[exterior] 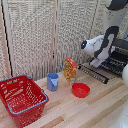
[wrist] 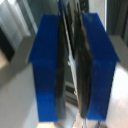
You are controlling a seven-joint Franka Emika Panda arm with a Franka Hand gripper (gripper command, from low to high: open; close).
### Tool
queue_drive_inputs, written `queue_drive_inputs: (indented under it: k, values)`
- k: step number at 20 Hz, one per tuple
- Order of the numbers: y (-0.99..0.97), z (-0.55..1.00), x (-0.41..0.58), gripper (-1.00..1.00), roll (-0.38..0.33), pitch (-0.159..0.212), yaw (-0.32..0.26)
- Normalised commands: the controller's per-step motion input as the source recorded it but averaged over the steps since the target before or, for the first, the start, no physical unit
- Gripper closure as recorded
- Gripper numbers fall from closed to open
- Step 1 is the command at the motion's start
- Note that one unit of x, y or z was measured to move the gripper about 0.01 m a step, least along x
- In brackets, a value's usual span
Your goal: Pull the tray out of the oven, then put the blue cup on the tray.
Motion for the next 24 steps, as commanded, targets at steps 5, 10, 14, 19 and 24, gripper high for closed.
queue_drive_inputs:
  k: [5, 10, 14, 19, 24]
  values:
    - [0.84, -0.05, 0.022, 1.00, -0.005, 0.000, 0.028]
    - [0.46, -0.09, 0.118, 1.00, -0.048, 0.000, 0.003]
    - [0.02, -0.01, 0.106, -1.00, 0.023, 0.002, 0.047]
    - [0.00, 0.24, 0.036, -1.00, 0.005, 0.000, 0.068]
    - [0.00, 0.59, 0.003, -1.00, 0.097, -0.111, -0.026]
